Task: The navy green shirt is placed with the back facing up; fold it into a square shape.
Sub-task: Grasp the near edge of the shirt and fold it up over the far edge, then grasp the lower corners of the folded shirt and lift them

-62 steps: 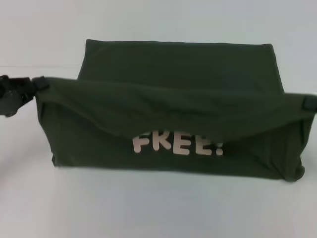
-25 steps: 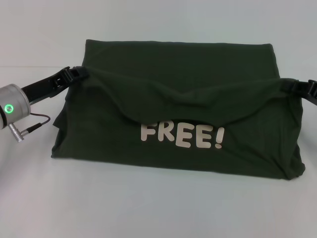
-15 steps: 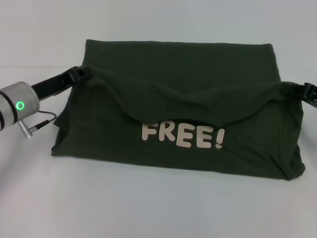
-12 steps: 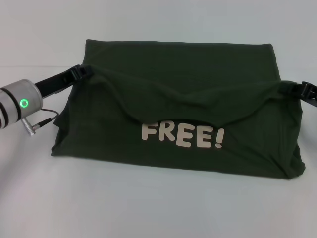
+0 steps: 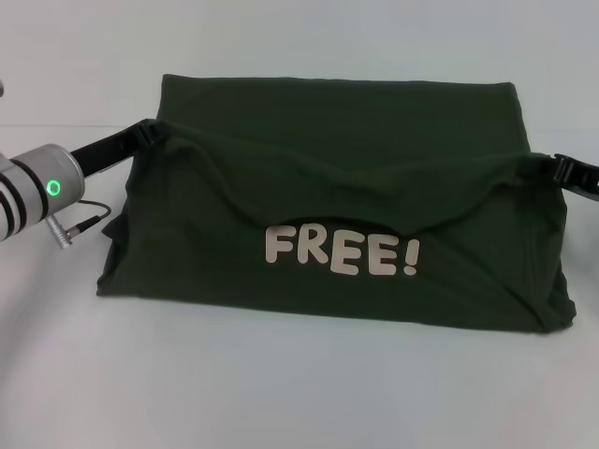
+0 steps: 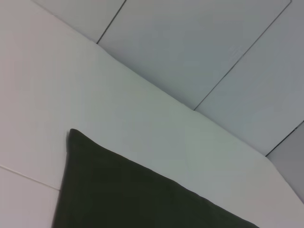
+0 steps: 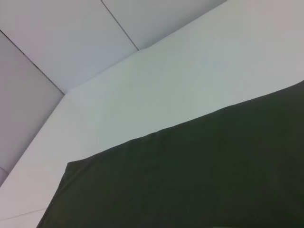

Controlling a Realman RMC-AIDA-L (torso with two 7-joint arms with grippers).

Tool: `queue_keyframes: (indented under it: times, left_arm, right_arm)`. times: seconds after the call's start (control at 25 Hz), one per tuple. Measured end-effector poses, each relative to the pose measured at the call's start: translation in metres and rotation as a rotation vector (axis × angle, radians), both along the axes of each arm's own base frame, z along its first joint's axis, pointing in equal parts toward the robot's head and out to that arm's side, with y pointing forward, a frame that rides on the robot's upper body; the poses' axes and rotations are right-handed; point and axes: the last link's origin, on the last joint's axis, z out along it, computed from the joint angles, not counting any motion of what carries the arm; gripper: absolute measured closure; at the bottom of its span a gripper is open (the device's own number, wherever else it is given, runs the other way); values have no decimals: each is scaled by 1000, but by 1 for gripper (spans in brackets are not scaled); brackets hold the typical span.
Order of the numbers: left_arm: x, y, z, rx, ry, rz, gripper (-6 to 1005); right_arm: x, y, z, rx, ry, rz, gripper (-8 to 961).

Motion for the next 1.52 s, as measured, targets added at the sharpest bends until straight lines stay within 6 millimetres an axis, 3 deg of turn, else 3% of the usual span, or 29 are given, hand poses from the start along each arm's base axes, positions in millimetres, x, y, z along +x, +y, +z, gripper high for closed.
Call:
queue_keyframes:
  times: [0.52, 0.72, 0.92, 0.96, 1.04, 1.4, 1.52]
  left_arm:
    - [-1, 3, -9, 24, 36, 50, 972]
    - [-11, 3, -10, 81, 24, 135, 972]
    - [-20, 0, -11, 104, 6, 188, 954]
    - [-20, -1, -12, 102, 5, 187, 949]
    - [-20, -1, -15, 93, 6, 184, 881]
    - [-21, -17, -9, 20, -71, 94, 555]
    - [-22, -28, 0, -71, -117, 45, 508]
  right_arm:
    - [-9, 8, -13, 7, -32, -5, 896]
    - [-9, 8, -13, 7, -29, -8, 896]
    - [-4, 6, -13, 13, -36, -27, 816]
    - [-2, 6, -13, 13, -36, -31, 743]
    - [-1, 5, -13, 12, -34, -35, 596]
    - [-1, -12, 2, -27, 82, 8, 364]
    - [-1, -23, 9, -57, 124, 54, 294]
